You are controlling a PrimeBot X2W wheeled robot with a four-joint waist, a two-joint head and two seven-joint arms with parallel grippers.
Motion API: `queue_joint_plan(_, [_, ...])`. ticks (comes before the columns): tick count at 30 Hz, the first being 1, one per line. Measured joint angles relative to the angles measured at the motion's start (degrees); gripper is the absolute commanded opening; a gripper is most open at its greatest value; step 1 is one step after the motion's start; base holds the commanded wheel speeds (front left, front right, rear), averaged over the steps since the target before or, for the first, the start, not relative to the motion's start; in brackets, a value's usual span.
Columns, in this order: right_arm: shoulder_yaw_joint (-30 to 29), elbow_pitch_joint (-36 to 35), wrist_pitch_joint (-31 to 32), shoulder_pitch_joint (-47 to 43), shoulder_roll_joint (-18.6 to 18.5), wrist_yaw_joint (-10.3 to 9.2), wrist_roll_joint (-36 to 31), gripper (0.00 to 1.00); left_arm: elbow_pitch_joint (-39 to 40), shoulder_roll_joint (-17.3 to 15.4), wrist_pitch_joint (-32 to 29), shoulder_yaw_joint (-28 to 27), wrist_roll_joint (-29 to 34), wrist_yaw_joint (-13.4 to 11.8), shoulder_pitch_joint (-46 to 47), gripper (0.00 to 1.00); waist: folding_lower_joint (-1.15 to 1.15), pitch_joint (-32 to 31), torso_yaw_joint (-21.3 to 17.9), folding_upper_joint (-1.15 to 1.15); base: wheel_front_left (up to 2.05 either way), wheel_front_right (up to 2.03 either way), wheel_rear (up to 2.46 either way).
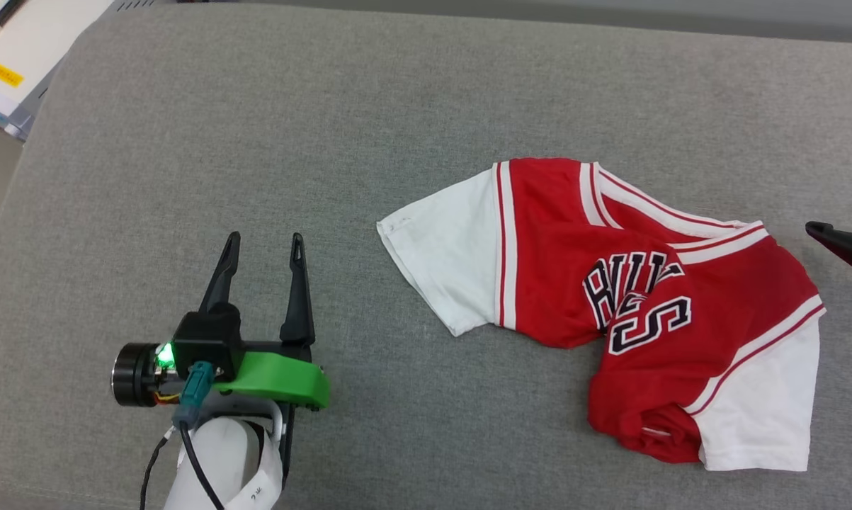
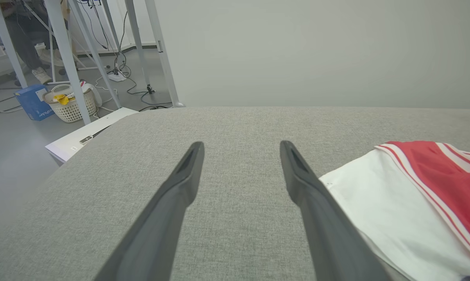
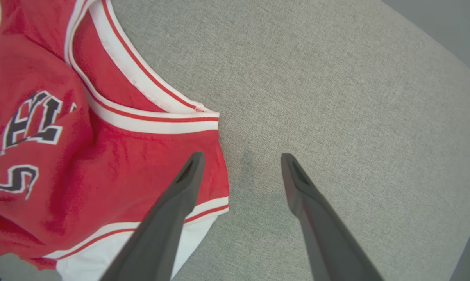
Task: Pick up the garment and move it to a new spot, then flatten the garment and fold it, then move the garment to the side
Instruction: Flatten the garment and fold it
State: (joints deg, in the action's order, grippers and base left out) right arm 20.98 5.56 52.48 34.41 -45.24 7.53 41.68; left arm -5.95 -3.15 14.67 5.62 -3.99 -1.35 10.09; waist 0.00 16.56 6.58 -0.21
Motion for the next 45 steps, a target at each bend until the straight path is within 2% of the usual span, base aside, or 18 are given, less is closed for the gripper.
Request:
queue_joint_plan(7, [6.76, 9.79, -0.88, 2.54, 3.61, 0.0, -0.21, 1.0, -0.09, 0.02, 0.0, 2.2, -1.44, -0.66, 2.76, 1.0, 0.0, 4.31, 2.37, 0.0, 0.0, 0.0, 0.0])
queue_joint_plan(13, [11.25, 11.79, -2.14, 2.43, 1.09, -0.05, 1.92, 1.0, -0.25, 0.03, 0.0, 2.26, -1.57, -1.45, 3.1, 1.0, 0.0, 6.05, 4.35, 0.0, 0.0, 0.0, 0.0])
queue_joint_plan(14, [11.44, 11.93, -3.0, 2.45, 0.88, -0.05, 2.22, 0.34, -0.32, 0.02, 0.0, 2.14, -1.57, -1.49, 3.1, 1.0, 0.0, 6.11, 4.4, 0.0, 0.0, 0.0, 0.0])
queue_joint_plan(15, [11.69, 12.24, -4.32, 2.47, 0.76, -0.02, 2.49, 0.0, -0.41, 0.02, 0.0, 1.99, -1.57, -1.51, 3.09, 1.0, 0.0, 6.11, 4.34, 0.0, 0.0, 0.0, 0.0])
queue_joint_plan(20, [13.5, 12.24, -12.9, 2.7, 0.78, -0.02, 2.81, 0.0, -0.66, 0.03, 0.0, 1.74, -1.54, -1.51, 3.07, 1.0, 0.0, 5.08, 3.55, 0.0, 0.0, 0.0, 0.0])
queue_joint_plan(23, [14.35, 9.21, -19.42, 2.02, -0.59, -0.01, 2.41, 0.0, -0.93, 0.03, 0.0, 1.42, -1.53, -1.51, 2.75, 1.0, 0.0, 3.26, 2.81, 0.0, 0.0, 0.0, 0.0])
queue_joint_plan(29, [10.31, 0.18, -24.04, -2.83, -5.3, -0.01, 2.61, 0.0, -1.02, 0.03, 0.0, 0.73, -1.44, -1.51, 0.39, 1.0, 0.0, -0.17, 1.51, 0.0, 0.0, 0.0, 0.0])
queue_joint_plan(32, [6.03, -4.39, -24.01, -6.83, -7.33, 0.0, 2.27, 0.0, -1.0, 0.03, 0.0, 0.15, -1.41, -1.52, -0.77, 1.0, 0.0, -1.73, 0.69, 0.0, 0.0, 0.0, 0.0])
queue_joint_plan(37, [-2.93, -11.15, -22.1, -13.91, -8.37, 0.0, 0.68, 0.0, -0.86, 0.03, 0.0, -0.38, -1.26, -1.63, -2.29, 1.0, 0.0, -3.57, -0.82, 0.0, 0.0, 0.0, 0.0])
queue_joint_plan(45, [-19.46, -20.04, -14.21, -22.29, -8.33, 0.0, -1.78, 0.0, -0.42, 0.03, 0.0, -0.15, -1.45, -1.68, -3.04, 1.0, 0.0, -4.51, -1.89, 0.0, 0.0, 0.0, 0.0])
